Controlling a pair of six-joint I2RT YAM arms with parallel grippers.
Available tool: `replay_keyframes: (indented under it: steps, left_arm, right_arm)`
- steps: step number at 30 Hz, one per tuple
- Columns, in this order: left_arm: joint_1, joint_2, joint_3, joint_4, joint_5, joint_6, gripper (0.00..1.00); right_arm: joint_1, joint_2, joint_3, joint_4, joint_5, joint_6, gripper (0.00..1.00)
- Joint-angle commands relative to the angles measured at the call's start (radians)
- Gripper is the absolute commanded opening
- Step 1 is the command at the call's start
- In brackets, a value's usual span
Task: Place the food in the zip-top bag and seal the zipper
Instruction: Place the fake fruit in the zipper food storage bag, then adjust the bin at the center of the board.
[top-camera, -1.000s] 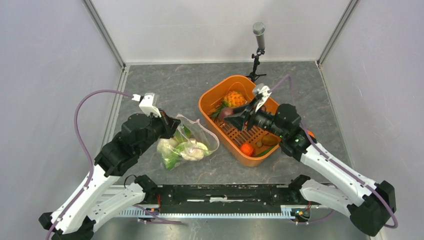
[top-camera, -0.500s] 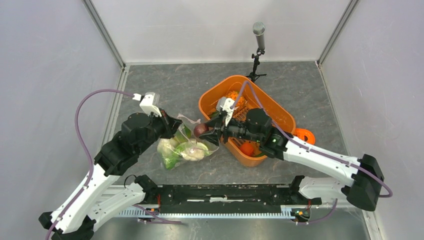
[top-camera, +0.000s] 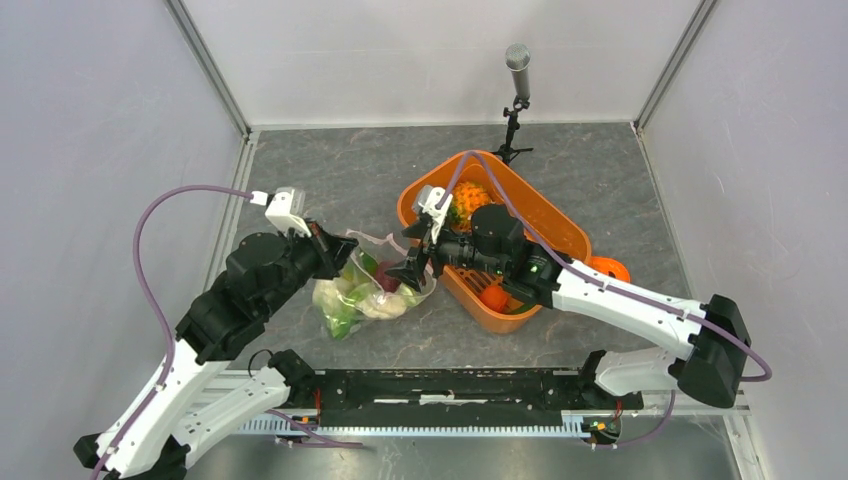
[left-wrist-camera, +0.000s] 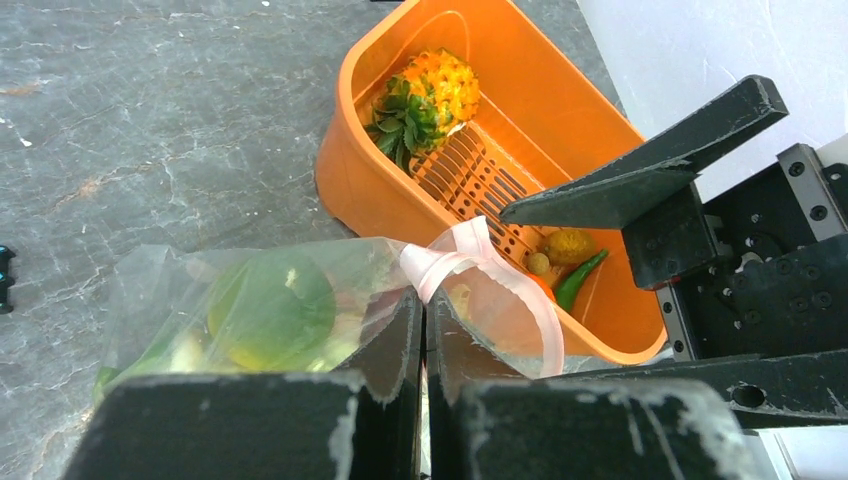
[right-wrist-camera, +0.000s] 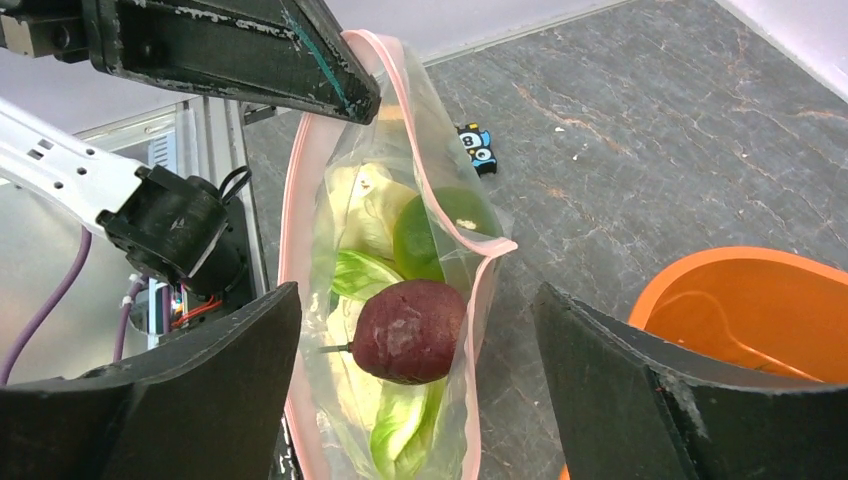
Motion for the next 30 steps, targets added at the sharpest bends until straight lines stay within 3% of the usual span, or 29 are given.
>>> replay_keyframes:
  steps: [1, 4, 6, 9, 11, 12, 16, 19, 26, 30]
  left_arm:
    - [0.003, -0.003, 0.046, 0.051, -0.034, -0.027, 0.02]
    - [0.003, -0.015, 0.042, 0.045, -0.066, -0.027, 0.02]
    - [0.003, -0.028, 0.037, 0.043, -0.092, -0.029, 0.02]
    - [0.003, -0.051, 0.029, 0.044, -0.125, -0.03, 0.02]
    - [0.003, -0.058, 0.026, 0.044, -0.147, -0.028, 0.02]
    - [0.003, -0.06, 0.025, 0.045, -0.154, -0.027, 0.02]
    - [0.002, -0.055, 0.028, 0.044, -0.176, -0.017, 0.02]
    - [0.003, -0.054, 0.037, 0.028, -0.207, -0.015, 0.02]
    - [0.003, -0.075, 0.034, -0.047, -0.337, -0.074, 0.02]
    - [0.003, -0.08, 0.022, -0.07, -0.407, -0.132, 0.02]
  right_arm:
    - [0.005, -0.048, 0.029, -0.002, -0.006, -0.014, 0.9]
    - [0.004, -0.132, -0.019, 0.032, 0.075, -0.018, 0.9]
    - [0.005, -0.197, -0.062, 0.031, 0.23, -0.036, 0.89]
    - [-0.009, -0.25, -0.092, -0.077, 0.544, -0.029, 0.87]
    - [-0.08, -0.231, -0.077, -0.213, 0.636, 0.007, 0.89]
    - [-0.137, -0.21, -0.07, -0.268, 0.613, 0.04, 0.91]
    - [-0.392, -0.114, -0.073, -0.389, 0.257, 0.041, 0.93]
    - [-0.423, -0.034, -0.077, -0.398, 0.15, -0.002, 0.95]
    - [-0.453, 0.143, -0.064, -0.34, -0.183, -0.043, 0.84]
    - [-0.451, 0.17, -0.083, -0.205, -0.181, 0.013, 0.87]
